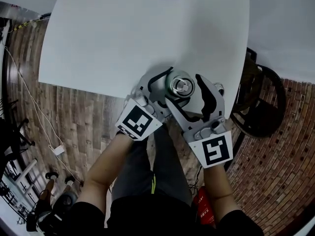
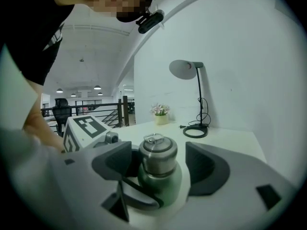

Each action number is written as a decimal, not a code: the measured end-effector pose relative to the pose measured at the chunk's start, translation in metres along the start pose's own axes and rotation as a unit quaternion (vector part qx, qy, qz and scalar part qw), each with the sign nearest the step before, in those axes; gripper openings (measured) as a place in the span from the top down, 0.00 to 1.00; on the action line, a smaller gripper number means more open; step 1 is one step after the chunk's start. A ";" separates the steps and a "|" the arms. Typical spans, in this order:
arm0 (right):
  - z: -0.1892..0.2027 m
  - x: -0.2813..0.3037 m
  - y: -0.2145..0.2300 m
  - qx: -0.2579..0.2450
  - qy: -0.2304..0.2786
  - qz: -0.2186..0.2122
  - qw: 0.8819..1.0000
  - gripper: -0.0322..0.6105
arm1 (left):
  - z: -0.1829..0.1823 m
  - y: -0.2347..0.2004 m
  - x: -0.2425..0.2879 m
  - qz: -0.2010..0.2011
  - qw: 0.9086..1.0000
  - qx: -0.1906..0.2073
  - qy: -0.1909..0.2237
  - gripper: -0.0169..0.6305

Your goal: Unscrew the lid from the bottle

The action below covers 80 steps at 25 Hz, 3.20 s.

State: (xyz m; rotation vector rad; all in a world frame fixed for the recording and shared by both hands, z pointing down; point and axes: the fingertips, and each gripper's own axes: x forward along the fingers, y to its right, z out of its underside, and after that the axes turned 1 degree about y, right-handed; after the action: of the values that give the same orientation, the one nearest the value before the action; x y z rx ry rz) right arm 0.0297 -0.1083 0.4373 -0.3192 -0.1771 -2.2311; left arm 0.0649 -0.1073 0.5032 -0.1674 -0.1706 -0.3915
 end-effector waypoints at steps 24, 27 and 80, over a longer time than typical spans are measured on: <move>0.011 0.013 0.000 -0.034 -0.016 -0.051 0.998 0.53 | 0.005 0.001 0.012 0.028 0.999 0.017 -0.016 0.40; 0.010 0.012 -0.009 -0.109 -0.028 -0.157 0.981 0.53 | 0.005 0.001 0.012 0.028 0.999 0.019 -0.016 0.40; 0.000 0.003 0.004 -0.035 0.064 0.040 0.997 0.54 | -0.002 -0.001 0.009 0.004 1.000 0.003 -0.010 0.40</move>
State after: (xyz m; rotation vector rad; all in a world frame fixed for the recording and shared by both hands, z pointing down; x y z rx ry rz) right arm 0.0308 -0.1132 0.4380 -0.2161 -0.0183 -2.1728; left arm 0.0728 -0.1113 0.5035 -0.1664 -0.1903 -0.3821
